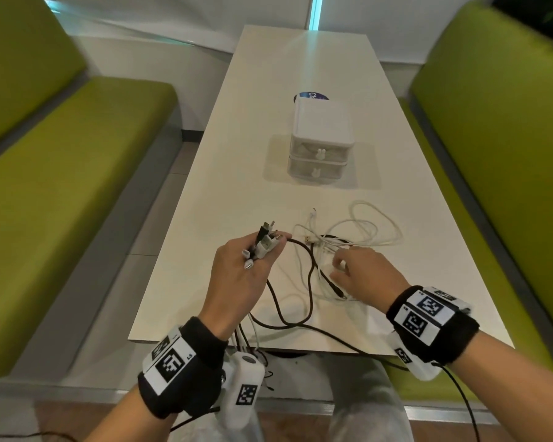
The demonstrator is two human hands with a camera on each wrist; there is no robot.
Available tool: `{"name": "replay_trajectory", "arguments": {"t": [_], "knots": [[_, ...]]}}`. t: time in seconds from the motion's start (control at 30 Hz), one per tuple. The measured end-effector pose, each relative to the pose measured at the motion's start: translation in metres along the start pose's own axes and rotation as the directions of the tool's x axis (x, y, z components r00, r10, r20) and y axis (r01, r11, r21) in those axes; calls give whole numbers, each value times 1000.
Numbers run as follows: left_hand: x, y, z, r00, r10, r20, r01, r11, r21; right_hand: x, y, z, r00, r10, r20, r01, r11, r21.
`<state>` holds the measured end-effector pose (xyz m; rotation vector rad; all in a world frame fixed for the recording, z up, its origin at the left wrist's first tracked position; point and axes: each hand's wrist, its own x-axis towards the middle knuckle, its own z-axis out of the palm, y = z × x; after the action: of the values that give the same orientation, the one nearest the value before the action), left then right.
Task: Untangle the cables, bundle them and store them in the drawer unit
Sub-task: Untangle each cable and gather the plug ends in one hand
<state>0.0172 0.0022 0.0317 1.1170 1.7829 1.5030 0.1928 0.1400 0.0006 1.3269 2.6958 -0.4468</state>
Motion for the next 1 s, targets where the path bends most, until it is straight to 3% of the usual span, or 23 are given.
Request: {"name": "replay_trajectory", "arguments": {"t": [0.07, 0.17, 0.23, 0.27, 0.33, 0.4, 0.53, 0.63, 0.7, 0.77, 0.83, 0.9, 0.93, 1.0], "knots": [[1, -3, -2, 1000, 0, -14, 0, 1000, 8, -4, -2, 3, 999, -51, 7, 51, 998, -29], [2, -6, -3, 1000, 3, -30, -4, 1000, -7, -16, -7, -6, 966, -201, -162, 193, 979, -59], [0, -2, -1, 999, 32, -17, -32, 999, -12, -23, -18, -17, 937, -283, -202, 303, 950, 72], [-1, 1, 1, 999, 39, -8, -39, 999, -27, -26, -25, -23, 935, -314, -164, 343, 917, 203], [-1, 5, 4, 1000, 19, -3, -19, 995, -100, -29, -41, -30, 937, -349, 14, 310, 848, 431], [-2, 8, 1, 1000, 1, -7, -2, 979, -202, -32, -55, -24, 920, -380, 92, 292, 823, 487], [1, 12, -19, 997, -17, -79, -9, 947, -322, -34, -60, -19, 952, -298, -62, 292, 834, 469], [8, 11, -39, 984, -39, -173, -29, 927, -373, -34, -50, -24, 958, -279, -74, 268, 764, 587], [12, 9, -47, 972, -80, -221, -28, 894, -447, -36, -43, -27, 947, -321, 4, 243, 723, 646], [14, 10, -47, 957, -128, -259, -27, 852, -523, -39, -42, -23, 912, -372, 175, 199, 772, 604], [13, 13, -43, 942, -143, -305, -52, 833, -550, -46, -47, -14, 841, -396, 370, 151, 827, 541], [14, 14, -44, 911, -127, -392, -110, 841, -529, -53, -47, -8, 770, -424, 477, 98, 818, 567], [16, 14, -49, 885, -120, -450, -144, 848, -510, -55, -43, -9, 772, -421, 477, 93, 816, 570], [24, 9, -68, 795, -154, -586, -182, 862, -473, -56, -31, -14, 822, -376, 428, 104, 838, 536]]}}
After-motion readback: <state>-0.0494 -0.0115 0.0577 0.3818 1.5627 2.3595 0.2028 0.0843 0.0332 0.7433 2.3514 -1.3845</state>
